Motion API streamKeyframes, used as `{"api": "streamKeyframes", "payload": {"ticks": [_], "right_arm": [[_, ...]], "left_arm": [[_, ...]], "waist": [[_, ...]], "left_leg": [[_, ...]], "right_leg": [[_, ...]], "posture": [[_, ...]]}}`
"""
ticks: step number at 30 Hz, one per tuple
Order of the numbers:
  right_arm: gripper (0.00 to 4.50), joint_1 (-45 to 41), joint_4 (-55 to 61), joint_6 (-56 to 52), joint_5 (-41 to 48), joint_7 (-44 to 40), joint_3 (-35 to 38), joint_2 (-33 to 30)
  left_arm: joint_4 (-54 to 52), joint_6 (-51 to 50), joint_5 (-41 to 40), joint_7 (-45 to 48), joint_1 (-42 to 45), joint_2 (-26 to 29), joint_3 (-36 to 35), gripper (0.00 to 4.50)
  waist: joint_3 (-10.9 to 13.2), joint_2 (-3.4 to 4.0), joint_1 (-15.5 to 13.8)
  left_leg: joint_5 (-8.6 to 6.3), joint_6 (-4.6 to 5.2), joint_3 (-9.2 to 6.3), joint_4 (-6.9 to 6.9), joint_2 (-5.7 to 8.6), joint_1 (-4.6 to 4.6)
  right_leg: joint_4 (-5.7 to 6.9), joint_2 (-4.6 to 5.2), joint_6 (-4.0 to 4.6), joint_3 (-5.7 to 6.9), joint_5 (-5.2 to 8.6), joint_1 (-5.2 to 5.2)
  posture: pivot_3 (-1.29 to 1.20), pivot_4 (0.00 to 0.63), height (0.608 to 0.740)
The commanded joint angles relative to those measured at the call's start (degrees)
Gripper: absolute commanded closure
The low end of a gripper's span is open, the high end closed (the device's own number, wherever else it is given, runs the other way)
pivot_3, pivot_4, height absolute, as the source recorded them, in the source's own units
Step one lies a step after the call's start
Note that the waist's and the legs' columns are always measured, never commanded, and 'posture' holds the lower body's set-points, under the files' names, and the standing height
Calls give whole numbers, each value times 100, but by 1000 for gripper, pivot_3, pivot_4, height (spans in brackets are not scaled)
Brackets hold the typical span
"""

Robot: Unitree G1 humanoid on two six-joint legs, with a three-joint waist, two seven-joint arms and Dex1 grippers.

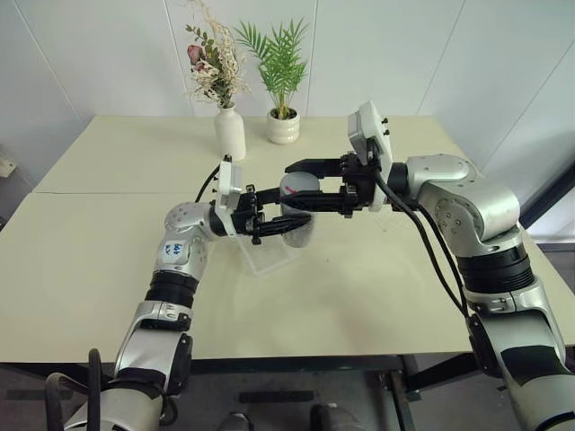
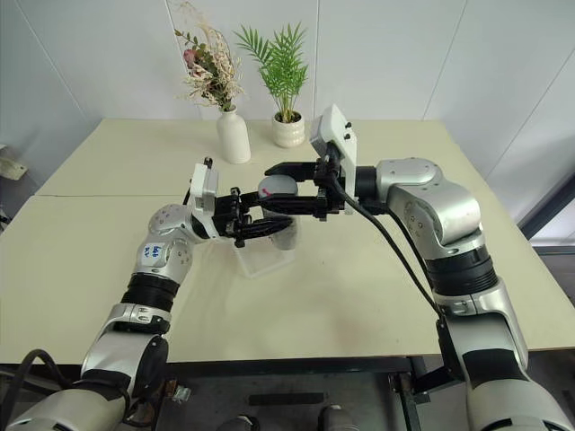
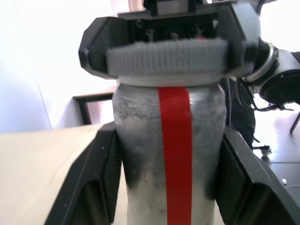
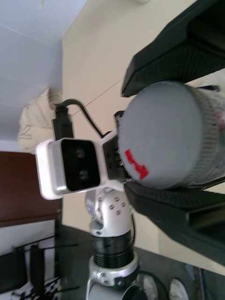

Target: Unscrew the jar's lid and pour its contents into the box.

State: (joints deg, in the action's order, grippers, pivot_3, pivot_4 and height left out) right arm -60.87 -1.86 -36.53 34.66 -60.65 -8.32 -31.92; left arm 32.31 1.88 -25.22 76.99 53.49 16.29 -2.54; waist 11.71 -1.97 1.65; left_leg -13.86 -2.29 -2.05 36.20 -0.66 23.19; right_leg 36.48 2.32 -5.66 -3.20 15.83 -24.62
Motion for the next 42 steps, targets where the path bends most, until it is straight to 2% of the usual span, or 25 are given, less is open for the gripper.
{"api": "streamKeyframes", "payload": {"ticks": [1,5,7,14,24,34,35,37,42], "right_arm": [[1931,-525,53,341,172,32,943,-259],[1931,-589,-66,426,134,-52,905,-267],[1931,-649,-139,477,126,-90,925,-236],[1931,-766,-268,574,21,-263,1019,-191],[1931,-348,8,538,-204,209,1225,-383],[1931,1119,1048,-7,-395,1266,1704,-958],[1931,1455,1261,-76,-433,1386,1754,-994],[1931,2163,1690,-171,-520,1677,1847,-988],[1931,2920,2067,-142,-654,2248,1841,-790]], "left_arm": [[170,15,186,445,-168,49,284,2289],[225,41,177,455,-117,60,291,2289],[268,60,178,481,-102,59,288,2289],[400,140,174,484,-21,2,221,2289],[229,154,50,198,215,-77,-39,2289],[-122,-224,-159,-195,332,142,-363,2289],[-109,-257,-143,-200,345,254,-403,2289],[-49,-300,-108,-208,383,480,-493,2289],[141,-352,-61,-357,503,747,-585,2289]], "waist": [[0,0,1],[3,5,3],[20,33,-7],[20,33,6],[20,32,-5],[20,32,14],[20,32,13],[20,29,0],[23,35,2]], "left_leg": [[0,0,0,0,0,0],[0,0,0,0,-1,0],[0,0,6,1,6,0],[-1,1,12,-2,0,0],[-1,1,14,-1,1,1],[-1,1,17,-2,1,1],[-1,1,20,-2,0,-1],[0,1,13,-4,-2,-3],[0,1,19,3,-3,-3]], "right_leg": [[0,0,0,0,0,0],[1,-1,0,0,0,0],[1,3,-2,-3,-1,-1],[0,0,-3,-6,-2,-6],[-2,2,-4,-8,-2,-5],[-2,1,-4,-13,-2,-6],[1,0,-4,-16,-2,-6],[1,-5,-3,-12,-1,-3],[5,-10,-4,-22,-2,-3]], "posture": [[0,150,740],[0,150,740],[0,150,740],[0,150,740],[0,150,740],[0,150,740],[0,150,740],[0,150,740],[0,150,740]]}}
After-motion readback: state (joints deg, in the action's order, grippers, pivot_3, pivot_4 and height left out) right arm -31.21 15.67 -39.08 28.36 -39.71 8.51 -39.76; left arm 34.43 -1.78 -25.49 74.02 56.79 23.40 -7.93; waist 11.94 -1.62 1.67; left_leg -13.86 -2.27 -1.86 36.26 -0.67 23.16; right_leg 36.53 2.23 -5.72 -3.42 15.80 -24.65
